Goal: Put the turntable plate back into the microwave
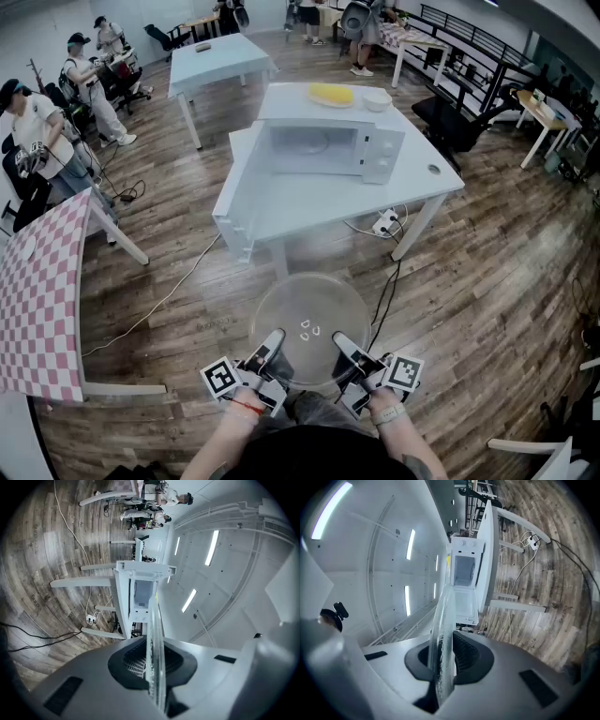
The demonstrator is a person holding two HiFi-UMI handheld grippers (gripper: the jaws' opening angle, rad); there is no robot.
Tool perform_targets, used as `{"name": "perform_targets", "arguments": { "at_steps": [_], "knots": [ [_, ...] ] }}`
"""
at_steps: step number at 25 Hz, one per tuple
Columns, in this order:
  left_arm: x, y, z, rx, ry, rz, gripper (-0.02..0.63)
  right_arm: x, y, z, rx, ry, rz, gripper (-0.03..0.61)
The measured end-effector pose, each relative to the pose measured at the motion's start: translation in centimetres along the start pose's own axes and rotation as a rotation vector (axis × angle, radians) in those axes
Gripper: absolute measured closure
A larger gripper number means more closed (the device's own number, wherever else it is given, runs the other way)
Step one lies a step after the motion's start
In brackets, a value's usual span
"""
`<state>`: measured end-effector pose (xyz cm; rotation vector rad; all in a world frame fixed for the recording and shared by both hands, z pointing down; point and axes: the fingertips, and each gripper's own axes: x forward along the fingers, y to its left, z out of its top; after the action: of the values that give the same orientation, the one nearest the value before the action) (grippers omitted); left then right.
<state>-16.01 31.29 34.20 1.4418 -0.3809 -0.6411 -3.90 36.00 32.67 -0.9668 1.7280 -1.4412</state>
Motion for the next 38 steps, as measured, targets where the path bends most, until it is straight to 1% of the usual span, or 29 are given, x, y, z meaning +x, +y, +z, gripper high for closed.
{"name": "perform_targets", "arguments": {
  "at_steps": [15,23,27,38],
  "knots": [
    [2.9,0.9,-0.5,0.009,0.007,0.005,0.581,-0.2,-0.9,2.9,0.0,-0.023,0.006,0.537],
    [3.8,0.7,-1.4,0.035,-0.001,0.008,0.581,-0.9,-0.9,3.9,0.011,-0.024,0.037,0.537],
    [4.0,1.0,-1.6,0.035,-0.004,0.013,0.581,-1.0,-1.0,4.2,0.009,-0.022,0.043,0.537],
    [5.5,1.3,-0.7,0.032,-0.011,0.012,0.581,0.1,-1.5,5.7,0.01,-0.022,0.041,0.537]
  ]
}}
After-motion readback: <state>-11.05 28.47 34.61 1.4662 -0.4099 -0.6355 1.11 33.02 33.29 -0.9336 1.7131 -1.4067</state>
